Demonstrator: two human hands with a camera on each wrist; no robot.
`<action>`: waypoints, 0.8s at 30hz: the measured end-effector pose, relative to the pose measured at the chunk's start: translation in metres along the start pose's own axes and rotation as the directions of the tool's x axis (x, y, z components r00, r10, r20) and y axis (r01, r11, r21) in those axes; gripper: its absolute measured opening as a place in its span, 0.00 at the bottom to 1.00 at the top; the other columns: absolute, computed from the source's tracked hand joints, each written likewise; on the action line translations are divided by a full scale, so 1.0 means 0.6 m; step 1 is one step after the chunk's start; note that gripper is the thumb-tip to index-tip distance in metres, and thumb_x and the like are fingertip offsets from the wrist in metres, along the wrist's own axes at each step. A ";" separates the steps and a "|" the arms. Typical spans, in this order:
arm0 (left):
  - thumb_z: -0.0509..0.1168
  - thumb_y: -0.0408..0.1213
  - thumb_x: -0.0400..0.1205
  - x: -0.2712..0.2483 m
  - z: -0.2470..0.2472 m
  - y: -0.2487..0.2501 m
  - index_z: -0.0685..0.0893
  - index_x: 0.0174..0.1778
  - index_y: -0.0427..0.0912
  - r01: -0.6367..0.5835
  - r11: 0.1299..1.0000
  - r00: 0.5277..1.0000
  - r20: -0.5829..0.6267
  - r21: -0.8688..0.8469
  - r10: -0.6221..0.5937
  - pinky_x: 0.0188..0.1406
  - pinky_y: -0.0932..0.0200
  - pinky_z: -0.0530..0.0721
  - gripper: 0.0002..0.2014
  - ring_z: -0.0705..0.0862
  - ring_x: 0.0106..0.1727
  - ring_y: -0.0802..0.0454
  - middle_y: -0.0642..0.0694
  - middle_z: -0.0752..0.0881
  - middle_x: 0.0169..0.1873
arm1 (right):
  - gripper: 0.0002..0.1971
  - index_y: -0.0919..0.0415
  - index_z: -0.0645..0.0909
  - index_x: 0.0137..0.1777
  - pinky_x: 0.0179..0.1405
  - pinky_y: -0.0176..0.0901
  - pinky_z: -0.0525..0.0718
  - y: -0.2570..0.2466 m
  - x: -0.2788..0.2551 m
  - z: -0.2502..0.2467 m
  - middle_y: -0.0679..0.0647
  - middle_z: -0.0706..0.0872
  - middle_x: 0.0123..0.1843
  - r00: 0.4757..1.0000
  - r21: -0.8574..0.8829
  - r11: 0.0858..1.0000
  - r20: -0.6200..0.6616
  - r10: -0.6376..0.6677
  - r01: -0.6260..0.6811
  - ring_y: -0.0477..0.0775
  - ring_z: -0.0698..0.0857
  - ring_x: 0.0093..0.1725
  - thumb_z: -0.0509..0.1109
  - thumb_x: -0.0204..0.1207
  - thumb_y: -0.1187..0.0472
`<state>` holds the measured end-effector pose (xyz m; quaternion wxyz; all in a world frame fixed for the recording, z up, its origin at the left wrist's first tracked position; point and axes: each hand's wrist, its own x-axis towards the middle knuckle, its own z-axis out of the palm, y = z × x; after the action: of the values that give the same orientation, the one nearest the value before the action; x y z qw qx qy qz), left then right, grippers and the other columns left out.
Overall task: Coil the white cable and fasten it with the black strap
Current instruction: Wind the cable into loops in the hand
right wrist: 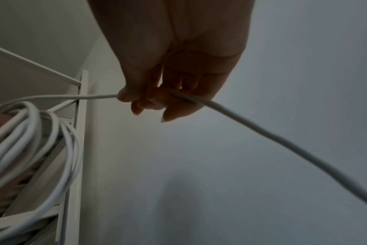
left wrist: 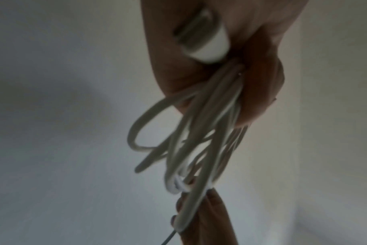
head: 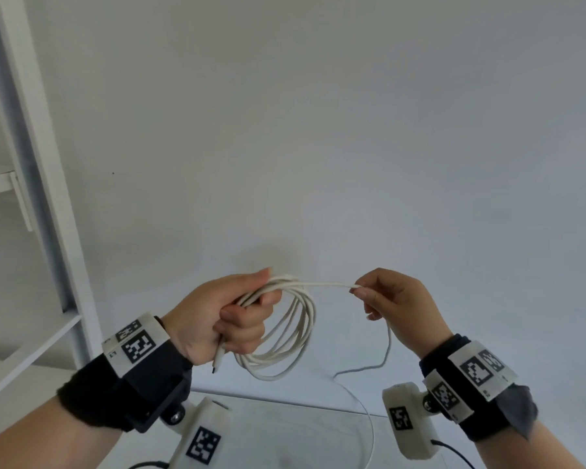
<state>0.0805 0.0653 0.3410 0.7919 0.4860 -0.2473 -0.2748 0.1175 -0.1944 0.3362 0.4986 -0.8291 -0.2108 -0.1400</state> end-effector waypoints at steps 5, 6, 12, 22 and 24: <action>0.67 0.49 0.77 0.010 -0.004 0.010 0.79 0.33 0.43 -0.039 0.978 0.997 0.060 -0.203 0.053 0.15 0.66 0.62 0.14 0.57 0.14 0.58 0.55 0.60 0.14 | 0.08 0.58 0.83 0.36 0.31 0.36 0.85 0.014 -0.004 0.029 0.42 0.78 0.21 0.999 0.013 1.000 0.048 0.022 -0.022 0.39 0.77 0.25 0.66 0.76 0.64; 0.67 0.49 0.77 0.011 -0.004 0.012 0.79 0.33 0.43 -0.052 0.972 0.996 0.059 -0.228 0.067 0.15 0.66 0.62 0.14 0.57 0.14 0.58 0.55 0.60 0.15 | 0.10 0.56 0.83 0.36 0.31 0.37 0.85 0.017 -0.006 0.035 0.43 0.77 0.21 0.998 0.007 1.000 0.057 0.020 -0.020 0.40 0.76 0.25 0.65 0.77 0.63; 0.65 0.51 0.77 0.018 0.001 0.015 0.78 0.33 0.43 -0.173 0.953 0.984 -0.076 -0.249 0.159 0.14 0.66 0.63 0.15 0.55 0.14 0.59 0.55 0.59 0.15 | 0.12 0.51 0.83 0.40 0.36 0.44 0.85 0.041 -0.024 0.072 0.48 0.76 0.26 0.993 -0.029 0.999 0.119 0.026 -0.023 0.42 0.76 0.27 0.59 0.81 0.61; 0.50 0.51 0.82 0.024 0.014 0.022 0.76 0.32 0.44 -0.321 0.931 0.925 -0.269 -0.175 0.268 0.13 0.68 0.63 0.19 0.52 0.16 0.59 0.54 0.56 0.16 | 0.22 0.27 0.66 0.65 0.43 0.36 0.84 0.084 -0.060 0.108 0.45 0.83 0.38 0.961 -0.268 0.963 0.265 0.084 -0.010 0.45 0.84 0.32 0.55 0.82 0.59; 0.50 0.52 0.83 0.025 0.015 0.027 0.75 0.32 0.45 -0.373 0.915 0.898 -0.308 -0.154 0.314 0.13 0.69 0.66 0.19 0.54 0.15 0.59 0.56 0.61 0.14 | 0.22 0.32 0.64 0.69 0.43 0.37 0.85 0.089 -0.070 0.114 0.45 0.82 0.42 0.943 -0.326 0.945 0.300 0.141 -0.038 0.45 0.86 0.34 0.54 0.81 0.60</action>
<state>0.0887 0.0558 0.3611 0.9014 0.3819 -0.1861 -0.0840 0.1084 -0.1649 0.2446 0.3247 -0.9185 -0.2253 -0.0126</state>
